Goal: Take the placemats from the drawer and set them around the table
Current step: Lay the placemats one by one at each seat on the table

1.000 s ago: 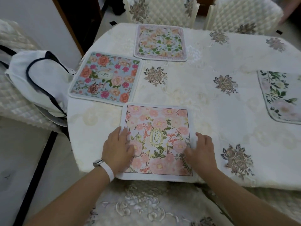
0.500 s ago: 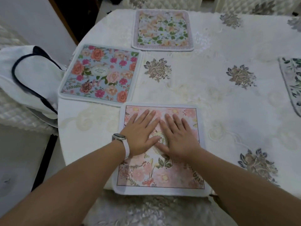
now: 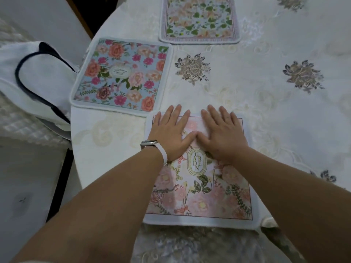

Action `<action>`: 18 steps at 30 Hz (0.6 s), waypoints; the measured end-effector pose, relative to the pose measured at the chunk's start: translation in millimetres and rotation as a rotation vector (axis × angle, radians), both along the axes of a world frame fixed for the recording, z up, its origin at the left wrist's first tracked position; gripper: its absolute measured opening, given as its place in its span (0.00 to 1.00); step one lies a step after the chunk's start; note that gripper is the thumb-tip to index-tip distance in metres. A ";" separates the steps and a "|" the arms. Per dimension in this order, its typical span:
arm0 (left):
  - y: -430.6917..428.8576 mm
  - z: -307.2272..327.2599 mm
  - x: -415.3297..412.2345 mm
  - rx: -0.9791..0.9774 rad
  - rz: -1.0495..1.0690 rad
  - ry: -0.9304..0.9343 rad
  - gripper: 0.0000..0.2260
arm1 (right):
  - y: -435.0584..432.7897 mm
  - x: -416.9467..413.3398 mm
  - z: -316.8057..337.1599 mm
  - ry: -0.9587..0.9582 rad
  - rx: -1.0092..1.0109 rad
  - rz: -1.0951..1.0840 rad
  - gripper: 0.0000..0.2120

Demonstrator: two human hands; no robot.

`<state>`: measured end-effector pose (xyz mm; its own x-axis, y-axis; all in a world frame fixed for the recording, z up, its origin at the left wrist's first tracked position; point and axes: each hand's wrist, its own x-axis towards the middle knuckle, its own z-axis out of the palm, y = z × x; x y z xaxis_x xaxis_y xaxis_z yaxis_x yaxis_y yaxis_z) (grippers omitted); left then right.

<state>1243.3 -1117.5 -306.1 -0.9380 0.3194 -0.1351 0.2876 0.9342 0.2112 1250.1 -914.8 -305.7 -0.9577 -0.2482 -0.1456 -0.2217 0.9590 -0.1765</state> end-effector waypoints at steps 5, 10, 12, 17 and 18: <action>-17.5 -3.5 21.0 -0.015 0.068 -0.001 0.35 | 21.3 12.6 -0.5 0.005 0.007 -0.119 0.35; -42.7 -1.7 53.7 0.004 0.113 -0.017 0.36 | 32.2 41.8 2.1 0.000 0.000 -0.181 0.34; -47.0 -0.6 67.7 -0.007 0.139 -0.010 0.36 | 33.5 60.5 3.9 -0.002 -0.004 -0.178 0.33; -50.4 1.9 103.1 -0.004 0.135 -0.023 0.36 | 33.0 110.1 9.1 -0.074 0.012 -0.128 0.34; -51.0 2.1 110.0 0.006 0.119 -0.025 0.36 | 31.5 118.6 9.7 -0.082 0.017 -0.122 0.34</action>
